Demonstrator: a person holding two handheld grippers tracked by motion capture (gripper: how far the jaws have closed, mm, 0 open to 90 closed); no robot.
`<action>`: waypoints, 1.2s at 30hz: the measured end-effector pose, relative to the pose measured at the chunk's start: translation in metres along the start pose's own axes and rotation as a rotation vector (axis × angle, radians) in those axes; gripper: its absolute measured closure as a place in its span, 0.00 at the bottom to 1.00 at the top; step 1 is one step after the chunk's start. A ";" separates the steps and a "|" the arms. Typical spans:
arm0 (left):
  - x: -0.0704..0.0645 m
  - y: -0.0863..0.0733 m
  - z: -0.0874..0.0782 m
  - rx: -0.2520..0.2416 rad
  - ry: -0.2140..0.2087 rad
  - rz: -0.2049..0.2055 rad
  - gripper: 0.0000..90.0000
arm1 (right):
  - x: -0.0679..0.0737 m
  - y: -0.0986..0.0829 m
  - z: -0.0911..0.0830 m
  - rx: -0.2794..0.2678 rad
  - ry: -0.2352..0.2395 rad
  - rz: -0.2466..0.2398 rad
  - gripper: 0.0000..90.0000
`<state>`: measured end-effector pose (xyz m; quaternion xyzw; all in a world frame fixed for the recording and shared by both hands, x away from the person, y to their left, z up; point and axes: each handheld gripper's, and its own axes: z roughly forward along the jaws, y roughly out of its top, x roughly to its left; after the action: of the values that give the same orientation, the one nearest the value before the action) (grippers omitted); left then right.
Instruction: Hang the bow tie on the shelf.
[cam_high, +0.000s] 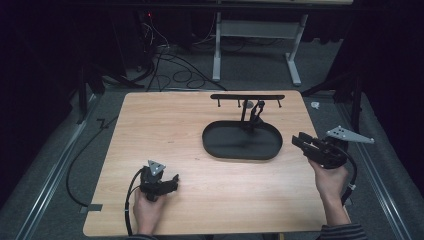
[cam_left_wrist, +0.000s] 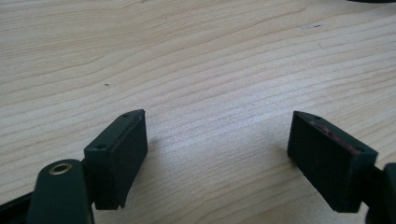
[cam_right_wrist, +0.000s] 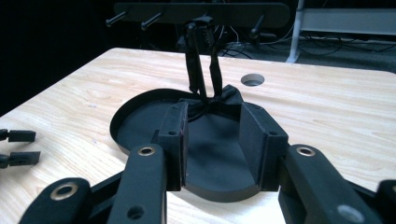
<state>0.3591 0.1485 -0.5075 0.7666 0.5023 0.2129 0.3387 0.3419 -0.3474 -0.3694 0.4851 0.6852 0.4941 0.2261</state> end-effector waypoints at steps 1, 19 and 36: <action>0.000 0.000 0.000 0.000 0.000 0.000 0.23 | 0.001 -0.002 -0.001 0.000 0.001 0.003 0.72; 0.000 0.000 0.000 -0.001 0.001 -0.004 0.23 | 0.014 -0.031 -0.004 -0.021 0.009 0.026 0.72; 0.000 0.000 0.000 -0.003 0.001 -0.006 0.23 | 0.018 -0.051 -0.003 -0.005 0.024 0.041 0.72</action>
<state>0.3593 0.1483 -0.5076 0.7645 0.5045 0.2130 0.3402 0.3093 -0.3349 -0.4103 0.4925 0.6767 0.5059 0.2089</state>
